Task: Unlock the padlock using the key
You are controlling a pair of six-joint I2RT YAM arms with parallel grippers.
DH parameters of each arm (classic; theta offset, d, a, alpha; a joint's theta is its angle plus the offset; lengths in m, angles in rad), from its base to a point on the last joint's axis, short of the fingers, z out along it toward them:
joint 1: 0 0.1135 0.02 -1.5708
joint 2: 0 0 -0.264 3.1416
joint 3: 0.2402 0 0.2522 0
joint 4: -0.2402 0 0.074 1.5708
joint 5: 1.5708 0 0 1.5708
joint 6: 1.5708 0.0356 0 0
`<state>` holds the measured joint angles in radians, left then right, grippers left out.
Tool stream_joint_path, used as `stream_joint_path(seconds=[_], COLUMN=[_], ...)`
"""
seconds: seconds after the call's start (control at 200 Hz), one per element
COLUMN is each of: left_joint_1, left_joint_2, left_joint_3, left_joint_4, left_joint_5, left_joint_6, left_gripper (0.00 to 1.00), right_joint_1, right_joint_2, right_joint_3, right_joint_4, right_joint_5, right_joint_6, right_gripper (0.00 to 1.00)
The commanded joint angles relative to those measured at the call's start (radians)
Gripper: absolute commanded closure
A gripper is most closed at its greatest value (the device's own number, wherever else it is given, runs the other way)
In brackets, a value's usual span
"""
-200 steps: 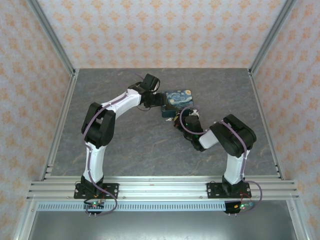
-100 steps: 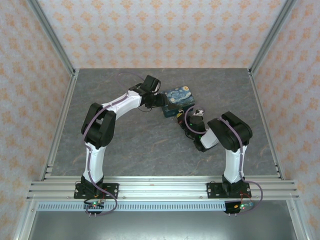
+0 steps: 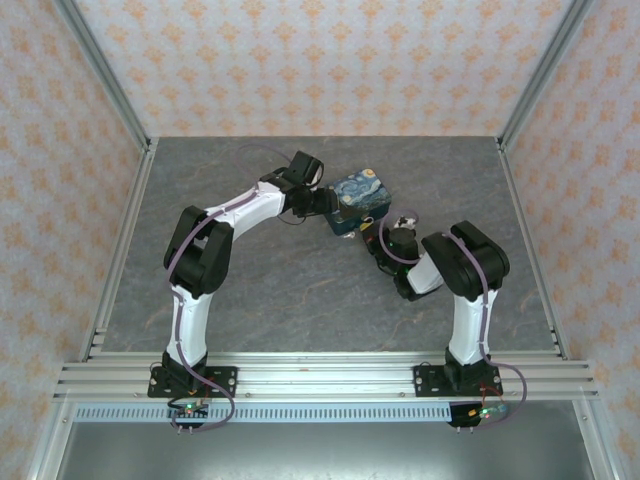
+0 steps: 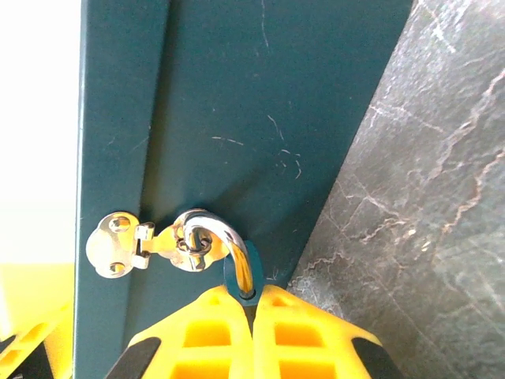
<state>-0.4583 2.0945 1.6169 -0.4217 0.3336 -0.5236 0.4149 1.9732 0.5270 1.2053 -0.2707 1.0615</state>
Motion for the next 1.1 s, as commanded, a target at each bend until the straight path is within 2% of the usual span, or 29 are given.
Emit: stream_joint_path(seconds=[0.0, 0.075, 0.586, 0.856, 1.096], left_joint_1=[0.001, 0.001, 0.003, 0.001, 0.002], left_joint_2=[0.078, 0.081, 0.090, 0.096, 0.104], left_joint_3=[-0.037, -0.038, -0.019, -0.001, 0.007], left_joint_4=[-0.184, -0.184, -0.206, -0.222, -0.228], left_joint_5=[-0.048, -0.047, -0.045, -0.046, -0.046], left_joint_6=[0.019, 0.019, 0.036, 0.044, 0.043], left_gripper=[0.43, 0.43, 0.44, 0.44, 0.44], right_joint_1=[-0.038, -0.051, -0.137, -0.139, -0.139], right_joint_2=[0.014, 0.019, -0.070, -0.135, -0.164], right_joint_3=[-0.010, 0.010, 0.076, 0.200, 0.246], right_joint_4=[0.070, 0.067, -0.355, -0.719, -0.904], right_joint_5=[0.058, 0.019, -0.167, -0.175, -0.129], right_joint_6=[0.055, 0.063, -0.086, -0.258, -0.357], right_gripper=[1.00, 1.00, 1.00, 1.00, 1.00])
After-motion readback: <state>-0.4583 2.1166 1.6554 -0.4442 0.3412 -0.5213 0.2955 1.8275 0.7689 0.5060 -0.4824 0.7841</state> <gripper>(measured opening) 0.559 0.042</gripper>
